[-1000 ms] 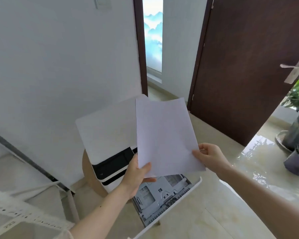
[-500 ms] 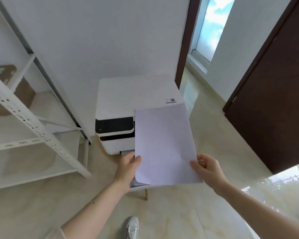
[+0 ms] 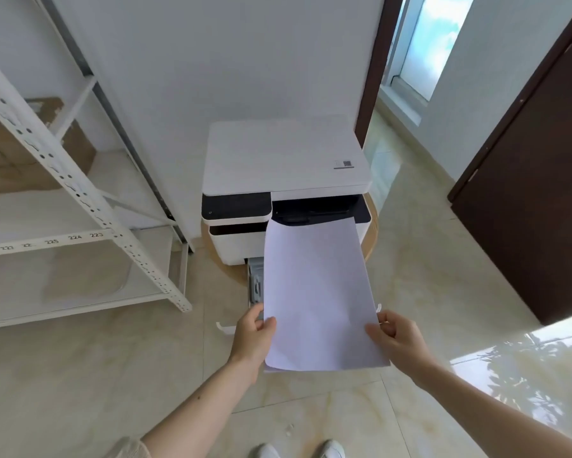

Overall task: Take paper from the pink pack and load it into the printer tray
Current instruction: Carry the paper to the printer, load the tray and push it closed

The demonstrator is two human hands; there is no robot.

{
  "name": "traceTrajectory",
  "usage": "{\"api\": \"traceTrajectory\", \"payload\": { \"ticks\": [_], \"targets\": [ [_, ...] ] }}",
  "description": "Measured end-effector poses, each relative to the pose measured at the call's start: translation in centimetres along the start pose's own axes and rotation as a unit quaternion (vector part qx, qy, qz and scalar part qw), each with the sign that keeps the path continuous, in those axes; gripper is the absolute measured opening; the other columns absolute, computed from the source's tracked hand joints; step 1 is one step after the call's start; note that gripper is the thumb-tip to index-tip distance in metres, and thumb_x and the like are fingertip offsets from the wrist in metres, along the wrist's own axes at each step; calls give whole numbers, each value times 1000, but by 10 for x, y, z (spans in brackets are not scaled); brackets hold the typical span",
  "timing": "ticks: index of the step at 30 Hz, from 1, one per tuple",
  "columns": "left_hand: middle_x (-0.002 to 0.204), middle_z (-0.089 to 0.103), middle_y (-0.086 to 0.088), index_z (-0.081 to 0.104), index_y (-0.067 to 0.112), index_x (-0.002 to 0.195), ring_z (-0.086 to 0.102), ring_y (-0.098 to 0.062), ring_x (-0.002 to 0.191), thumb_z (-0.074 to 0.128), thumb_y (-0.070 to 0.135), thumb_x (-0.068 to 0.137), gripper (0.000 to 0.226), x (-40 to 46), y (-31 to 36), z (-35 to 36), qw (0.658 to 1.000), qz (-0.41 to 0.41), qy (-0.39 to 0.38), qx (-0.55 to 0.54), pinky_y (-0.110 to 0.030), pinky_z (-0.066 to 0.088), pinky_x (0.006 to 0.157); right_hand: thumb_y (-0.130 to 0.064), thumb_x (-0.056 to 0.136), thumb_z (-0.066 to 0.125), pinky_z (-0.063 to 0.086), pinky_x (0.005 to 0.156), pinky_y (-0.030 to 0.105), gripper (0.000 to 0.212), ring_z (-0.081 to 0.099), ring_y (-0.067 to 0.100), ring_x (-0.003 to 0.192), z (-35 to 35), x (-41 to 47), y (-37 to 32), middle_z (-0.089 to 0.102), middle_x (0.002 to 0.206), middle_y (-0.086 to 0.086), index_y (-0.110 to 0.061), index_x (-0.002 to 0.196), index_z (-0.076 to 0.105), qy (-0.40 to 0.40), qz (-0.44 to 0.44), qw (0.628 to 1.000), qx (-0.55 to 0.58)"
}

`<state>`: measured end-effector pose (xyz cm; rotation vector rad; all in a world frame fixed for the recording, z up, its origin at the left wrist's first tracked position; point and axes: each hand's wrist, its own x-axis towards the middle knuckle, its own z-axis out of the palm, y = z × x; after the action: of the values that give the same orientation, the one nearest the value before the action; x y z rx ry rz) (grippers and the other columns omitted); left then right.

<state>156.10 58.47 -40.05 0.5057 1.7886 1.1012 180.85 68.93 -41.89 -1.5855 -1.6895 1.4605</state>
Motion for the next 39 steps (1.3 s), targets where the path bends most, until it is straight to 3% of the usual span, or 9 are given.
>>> {"api": "traceTrajectory", "payload": {
  "ticks": [9, 14, 24, 30, 35, 39],
  "targets": [
    [101, 73, -5, 66, 24, 109, 70, -23, 92, 48, 7, 90, 31, 3, -17, -8, 999, -37, 7, 16, -39, 57, 82, -12, 86, 62, 35, 53, 26, 15, 46, 10, 51, 19, -17, 8, 59, 49, -14, -20, 75, 67, 17, 13, 999, -46],
    [104, 69, 1, 64, 21, 111, 67, -21, 93, 47, 8, 89, 30, 11, -28, -15, 996, -70, 6, 49, -38, 57, 85, -13, 83, 63, 40, 57, 26, 9, 53, 13, 61, 31, -20, 12, 61, 55, -12, -17, 77, 67, 13, 53, 996, -77],
    [95, 69, 0, 63, 17, 109, 67, -20, 83, 48, 3, 91, 27, 41, -23, -20, 994, -88, -15, 57, -26, 54, 64, -12, 82, 61, 36, 52, 24, 11, 48, 18, 62, 45, 2, 4, 57, 67, 0, -15, 72, 64, -12, 127, 989, -75],
    [111, 69, -8, 61, 14, 119, 67, -28, 95, 49, 5, 92, 31, 64, -24, -11, 993, -108, 4, 38, -29, 54, 66, -11, 82, 60, 39, 54, 25, 13, 53, 20, 68, 43, 34, 2, 61, 74, 3, -16, 72, 64, -25, 132, 988, -77],
    [102, 71, -13, 65, 9, 97, 66, -29, 85, 47, 4, 91, 20, 82, -23, 1, 991, -131, 26, 30, -34, 55, 70, -12, 84, 61, 40, 51, 23, 19, 57, 21, 69, 41, 64, 3, 64, 75, 2, -21, 68, 61, -25, 137, 988, -74],
    [97, 70, -19, 65, -2, 93, 65, -31, 80, 48, 2, 90, 17, 98, -20, 9, 989, -142, 45, 20, -34, 53, 71, -12, 84, 62, 38, 50, 23, 19, 53, 19, 64, 39, 88, 7, 61, 73, 4, -18, 66, 60, -34, 148, 985, -85]
  ]
}}
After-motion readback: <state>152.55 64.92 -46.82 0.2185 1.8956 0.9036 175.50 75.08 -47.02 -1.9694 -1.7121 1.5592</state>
